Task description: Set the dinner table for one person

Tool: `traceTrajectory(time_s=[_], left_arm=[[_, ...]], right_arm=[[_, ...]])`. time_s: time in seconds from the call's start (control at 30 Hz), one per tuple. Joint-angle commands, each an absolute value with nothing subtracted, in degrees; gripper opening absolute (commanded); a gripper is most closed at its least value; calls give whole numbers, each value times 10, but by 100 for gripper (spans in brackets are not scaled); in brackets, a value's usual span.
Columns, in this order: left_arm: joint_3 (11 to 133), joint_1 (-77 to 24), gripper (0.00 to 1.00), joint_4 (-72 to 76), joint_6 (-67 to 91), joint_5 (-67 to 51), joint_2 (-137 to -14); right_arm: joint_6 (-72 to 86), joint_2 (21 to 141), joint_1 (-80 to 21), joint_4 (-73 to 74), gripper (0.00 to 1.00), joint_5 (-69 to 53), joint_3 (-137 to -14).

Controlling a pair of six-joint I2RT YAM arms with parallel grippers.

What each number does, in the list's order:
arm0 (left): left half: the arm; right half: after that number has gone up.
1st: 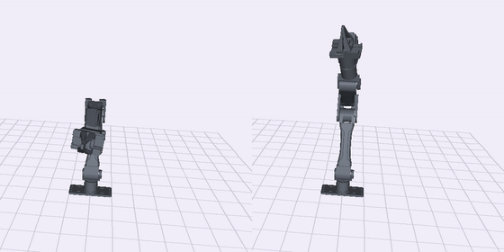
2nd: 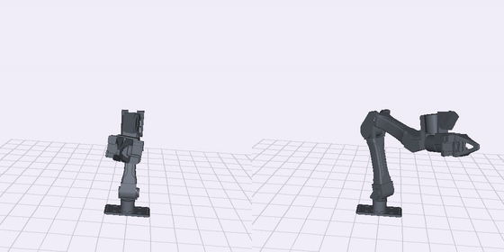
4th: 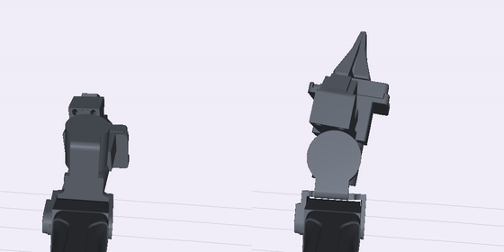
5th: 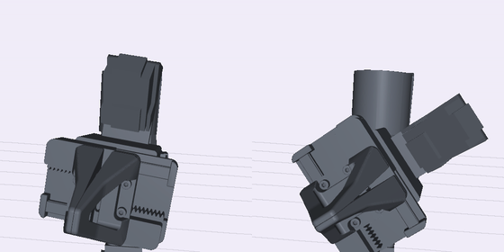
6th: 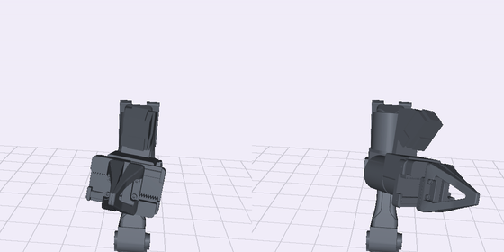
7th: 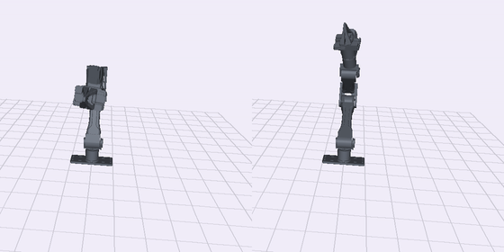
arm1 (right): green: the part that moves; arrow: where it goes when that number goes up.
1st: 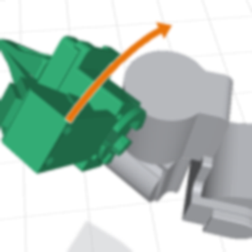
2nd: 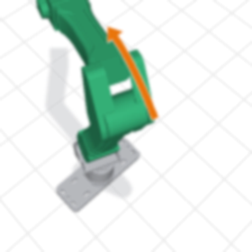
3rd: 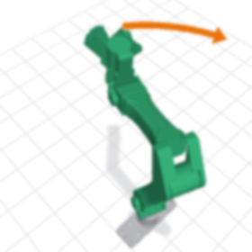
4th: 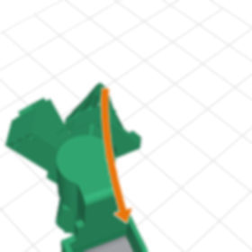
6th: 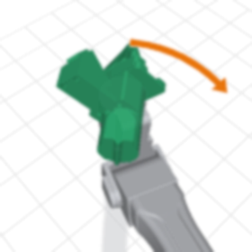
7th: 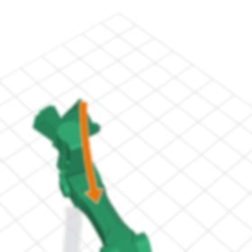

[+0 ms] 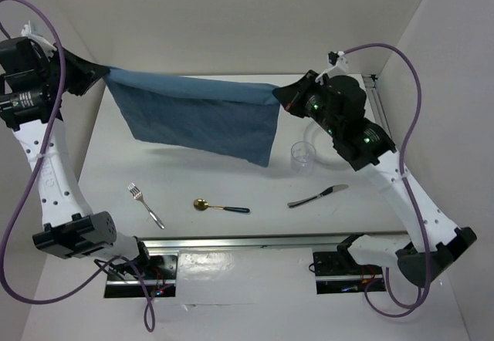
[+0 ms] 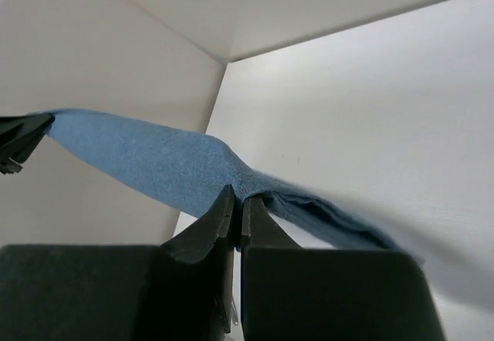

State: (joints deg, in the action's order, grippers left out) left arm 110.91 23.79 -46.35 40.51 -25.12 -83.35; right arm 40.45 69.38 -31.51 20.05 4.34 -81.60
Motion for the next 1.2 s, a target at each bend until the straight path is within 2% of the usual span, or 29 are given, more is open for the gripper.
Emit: traceTrajectory(time_s=[0.0,0.3,0.4,0.67,0.77,0.83,0.93,0.97,1.1,1.13,1.17], left_arm=[[1142,240,0,-467,396,-313,-813],[1129,226,0,-424,396,-392,-884],[1161,208,0,-417,391,-392,-936],[1347,188,0,-423,404,-405,-1080],[1355,188,0,-414,417,-419,-1093],[1327,188,0,-408,411,-419,-1080],[1193,188,0,-386,379,-405,-1013],[1109,188,0,-381,364,-388,-992],[901,188,1,-352,345,-362,-883],[870,188,9,-352,345,-356,-849],[840,188,24,-357,339,-337,-834]], right_arm=[[378,657,-313,240,0,64,-841],[345,697,-306,211,0,106,-852],[331,739,-284,175,0,106,-865],[313,867,-192,92,0,49,-962],[318,880,-164,86,0,28,-969],[318,873,-158,81,0,21,-948],[318,847,-158,81,0,15,-886],[318,829,-158,81,0,9,-866],[349,774,-158,81,0,-17,-711],[355,763,-158,81,0,-24,-682],[362,740,-158,81,3,-32,-656]])
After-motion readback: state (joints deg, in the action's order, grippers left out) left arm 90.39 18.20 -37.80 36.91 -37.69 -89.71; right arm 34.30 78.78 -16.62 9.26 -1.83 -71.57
